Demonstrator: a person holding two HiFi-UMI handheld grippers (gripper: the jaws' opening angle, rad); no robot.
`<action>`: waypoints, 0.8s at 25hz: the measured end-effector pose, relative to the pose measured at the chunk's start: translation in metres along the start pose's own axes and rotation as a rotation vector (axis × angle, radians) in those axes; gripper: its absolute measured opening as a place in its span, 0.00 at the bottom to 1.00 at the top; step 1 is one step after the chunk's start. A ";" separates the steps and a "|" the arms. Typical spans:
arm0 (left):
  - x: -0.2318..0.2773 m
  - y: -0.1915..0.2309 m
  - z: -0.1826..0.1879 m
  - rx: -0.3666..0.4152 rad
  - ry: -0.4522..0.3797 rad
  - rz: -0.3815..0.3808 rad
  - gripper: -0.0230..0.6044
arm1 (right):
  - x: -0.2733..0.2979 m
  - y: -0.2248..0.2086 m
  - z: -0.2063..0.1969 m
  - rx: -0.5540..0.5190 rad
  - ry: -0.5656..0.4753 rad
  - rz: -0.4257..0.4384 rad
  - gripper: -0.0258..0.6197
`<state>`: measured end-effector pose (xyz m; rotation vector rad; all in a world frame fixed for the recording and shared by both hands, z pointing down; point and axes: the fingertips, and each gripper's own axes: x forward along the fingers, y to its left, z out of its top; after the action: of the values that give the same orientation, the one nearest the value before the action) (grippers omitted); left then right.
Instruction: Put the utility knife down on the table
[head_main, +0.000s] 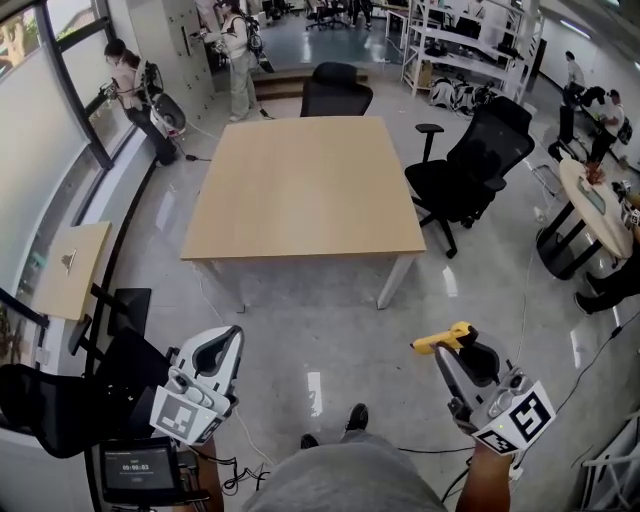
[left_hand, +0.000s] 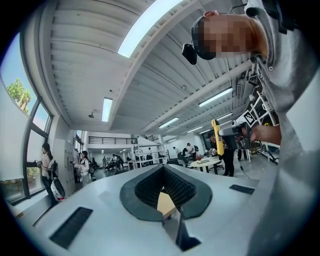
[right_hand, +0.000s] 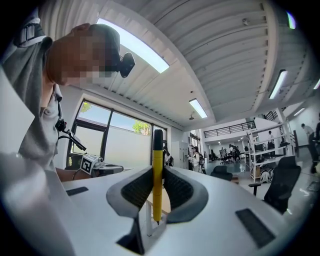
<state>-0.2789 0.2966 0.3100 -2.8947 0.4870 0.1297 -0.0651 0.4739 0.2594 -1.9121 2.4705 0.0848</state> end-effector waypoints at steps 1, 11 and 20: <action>0.007 0.000 0.000 0.003 0.002 0.001 0.04 | 0.002 -0.007 0.001 0.002 -0.002 0.003 0.15; 0.068 -0.001 -0.003 0.032 0.008 0.047 0.04 | 0.012 -0.077 -0.001 -0.001 -0.015 0.051 0.15; 0.088 0.005 -0.010 0.031 0.029 0.081 0.04 | 0.026 -0.108 -0.009 0.017 0.005 0.082 0.15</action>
<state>-0.1969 0.2617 0.3081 -2.8512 0.6057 0.0918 0.0327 0.4212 0.2641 -1.8065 2.5437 0.0600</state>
